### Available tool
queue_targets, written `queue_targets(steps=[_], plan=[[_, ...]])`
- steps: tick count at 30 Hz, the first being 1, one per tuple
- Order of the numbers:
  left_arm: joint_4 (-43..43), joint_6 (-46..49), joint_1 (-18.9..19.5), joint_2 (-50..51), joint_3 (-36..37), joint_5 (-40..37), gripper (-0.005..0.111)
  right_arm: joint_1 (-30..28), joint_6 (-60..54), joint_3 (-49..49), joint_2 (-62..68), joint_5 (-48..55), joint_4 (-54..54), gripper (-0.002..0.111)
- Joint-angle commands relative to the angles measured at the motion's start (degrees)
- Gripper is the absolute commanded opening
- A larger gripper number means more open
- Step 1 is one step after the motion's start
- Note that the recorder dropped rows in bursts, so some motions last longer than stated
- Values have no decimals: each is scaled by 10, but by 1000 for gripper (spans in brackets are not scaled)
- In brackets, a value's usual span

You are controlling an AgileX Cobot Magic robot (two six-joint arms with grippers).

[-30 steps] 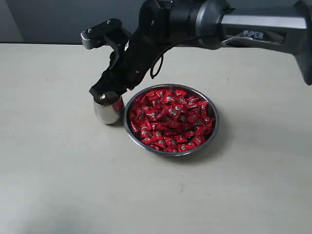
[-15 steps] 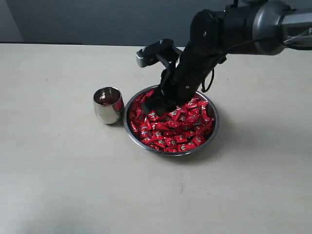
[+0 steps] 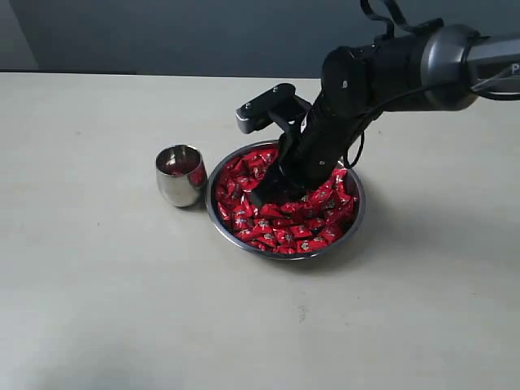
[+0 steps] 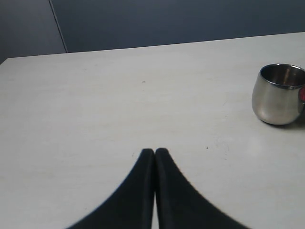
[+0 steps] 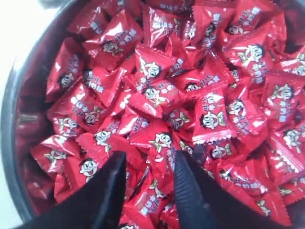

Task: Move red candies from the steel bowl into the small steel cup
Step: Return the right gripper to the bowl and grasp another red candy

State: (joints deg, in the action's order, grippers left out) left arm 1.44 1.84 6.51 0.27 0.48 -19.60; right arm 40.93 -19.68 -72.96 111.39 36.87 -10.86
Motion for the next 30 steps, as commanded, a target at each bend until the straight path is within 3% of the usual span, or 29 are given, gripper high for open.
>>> queue_targets(steps=[1,12,15,19,30], plan=[[1,-2,-3,-3,-5,3,0,-2,-16,2,21,3,-9,34],[1,-2,-3,-3,-5,3,0,-2,-16,2,38,-9,4,33],[1,-2,-3,-3,-5,3,0,-2,-16,2,43,-8,19,27],[1,-2,-3,-3,-5,3,0,-2,-12,2,47,-4,53,1],[1,-2,-3,-3,-5,3,0,-2,-7,2,17,-8,66,-1]])
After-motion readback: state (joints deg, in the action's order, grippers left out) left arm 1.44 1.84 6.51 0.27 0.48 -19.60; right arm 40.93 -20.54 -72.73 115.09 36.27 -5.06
